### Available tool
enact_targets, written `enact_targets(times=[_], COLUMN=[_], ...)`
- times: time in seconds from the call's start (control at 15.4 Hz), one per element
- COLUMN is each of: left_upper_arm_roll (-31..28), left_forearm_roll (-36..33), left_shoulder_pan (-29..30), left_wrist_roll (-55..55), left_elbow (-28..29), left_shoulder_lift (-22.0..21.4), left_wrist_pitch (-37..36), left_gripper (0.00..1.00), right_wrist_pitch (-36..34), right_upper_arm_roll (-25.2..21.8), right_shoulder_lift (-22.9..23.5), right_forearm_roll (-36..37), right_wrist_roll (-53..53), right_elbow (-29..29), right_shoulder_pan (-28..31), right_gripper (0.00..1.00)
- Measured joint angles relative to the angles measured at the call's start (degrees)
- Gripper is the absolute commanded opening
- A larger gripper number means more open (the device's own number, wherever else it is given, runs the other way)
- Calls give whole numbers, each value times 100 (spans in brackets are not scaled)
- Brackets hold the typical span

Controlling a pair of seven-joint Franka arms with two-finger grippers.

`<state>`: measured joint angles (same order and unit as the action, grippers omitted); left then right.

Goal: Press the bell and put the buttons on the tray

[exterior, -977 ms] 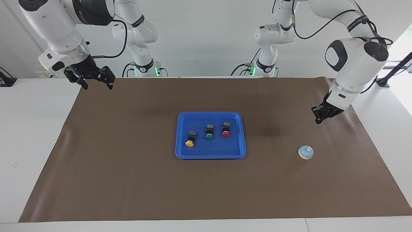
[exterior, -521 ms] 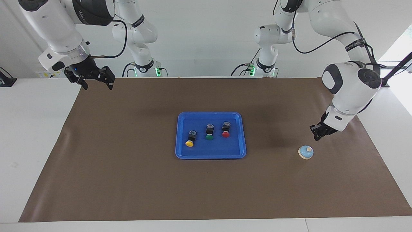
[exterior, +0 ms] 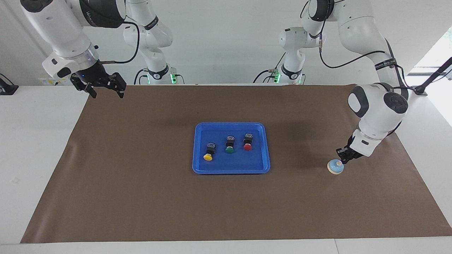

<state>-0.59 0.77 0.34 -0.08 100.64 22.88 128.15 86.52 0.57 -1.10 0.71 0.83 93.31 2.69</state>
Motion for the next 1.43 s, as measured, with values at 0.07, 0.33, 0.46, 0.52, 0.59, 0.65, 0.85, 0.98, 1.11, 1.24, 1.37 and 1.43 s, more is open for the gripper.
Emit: enact_targets(times=[0.07,0.33,0.46,0.52,0.59,0.65,0.85,0.98,1.11,1.24,1.37,1.43], left_upper_arm_roll=[0,0,0,0,-1,-6,-15,-15,-10,3,27,40], left_forearm_roll=[0,0,0,0,0,0,0,-1,-1,-1,-1,-1], left_shoulder_pan=[5,8,8,8,10,18,71,80,80,76,71,70], left_wrist_roll=[0,0,0,0,0,0,0,0,0,0,0,-1], left_elbow=[137,346,345,336,310,238,-229,-396,-417,-415,-406,-394], left_shoulder_lift=[5,-71,-73,-74,-75,-93,-458,-968,-1562,-2069,-2442,-2584], left_wrist_pitch=[166,523,522,497,411,216,-770,-1387,-1923,-2405,-2799,-2970], left_gripper=[0,0,0,0,0,0,38,72,100,100,100,100], right_wrist_pitch=[0,0,0,0,0,0,0,0,0,0,0,0], right_upper_arm_roll=[0,0,0,0,0,0,0,0,0,0,0,0], right_shoulder_lift=[0,0,0,0,0,0,0,0,0,0,0,0], right_forearm_roll=[0,0,0,0,0,0,0,0,0,0,0,0], right_wrist_roll=[0,0,0,0,0,0,0,0,0,0,0,0], right_elbow=[0,0,0,0,0,0,0,0,0,0,0,0], right_shoulder_pan=[0,0,0,0,0,0,0,0,0,0,0,0], right_gripper=[100,100,100,100,100,100,100,100,100,100,100,100])
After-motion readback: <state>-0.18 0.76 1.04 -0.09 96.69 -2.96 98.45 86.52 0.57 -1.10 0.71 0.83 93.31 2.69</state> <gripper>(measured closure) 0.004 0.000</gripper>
